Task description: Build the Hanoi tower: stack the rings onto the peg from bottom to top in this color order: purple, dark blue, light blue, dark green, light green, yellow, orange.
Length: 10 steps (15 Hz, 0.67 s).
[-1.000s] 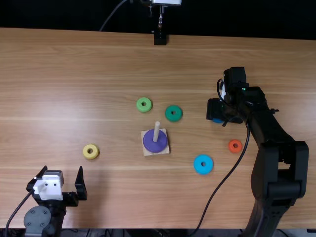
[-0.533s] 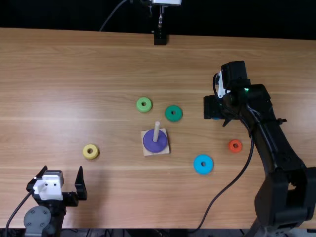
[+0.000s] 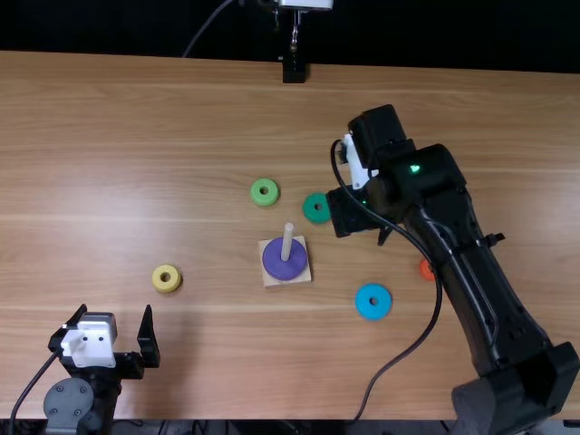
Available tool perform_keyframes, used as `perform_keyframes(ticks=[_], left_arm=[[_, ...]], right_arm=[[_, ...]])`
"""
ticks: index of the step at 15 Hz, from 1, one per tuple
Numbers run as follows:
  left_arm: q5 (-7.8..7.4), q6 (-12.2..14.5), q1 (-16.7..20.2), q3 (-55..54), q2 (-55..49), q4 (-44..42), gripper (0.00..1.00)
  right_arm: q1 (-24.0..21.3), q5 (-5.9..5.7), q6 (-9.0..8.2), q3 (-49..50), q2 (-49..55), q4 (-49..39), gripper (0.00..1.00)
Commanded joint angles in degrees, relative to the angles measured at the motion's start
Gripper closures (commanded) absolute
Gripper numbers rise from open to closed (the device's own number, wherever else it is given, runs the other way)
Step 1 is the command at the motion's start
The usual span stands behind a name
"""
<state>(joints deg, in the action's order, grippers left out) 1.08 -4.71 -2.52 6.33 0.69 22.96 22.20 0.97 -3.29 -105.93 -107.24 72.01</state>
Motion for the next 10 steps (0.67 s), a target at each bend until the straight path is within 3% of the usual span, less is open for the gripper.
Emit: perform_keyframes(ticks=[1, 6, 10], left_arm=[[-0.45, 0.28, 0.24, -6.33, -0.69, 4.46, 0.00], [-0.45, 0.28, 0.24, -6.33, -0.69, 4.46, 0.00], [-0.45, 0.28, 0.24, -6.33, -0.69, 4.46, 0.00]], right_arm=[[2.41, 0.71, 0.02, -3.85, 2.30, 1.25, 0.97], [9.97, 0.82, -0.51, -11.32, 2.21, 4.94, 0.97], [11.64, 0.71, -0.61, -11.76, 2.04, 4.84, 0.97]])
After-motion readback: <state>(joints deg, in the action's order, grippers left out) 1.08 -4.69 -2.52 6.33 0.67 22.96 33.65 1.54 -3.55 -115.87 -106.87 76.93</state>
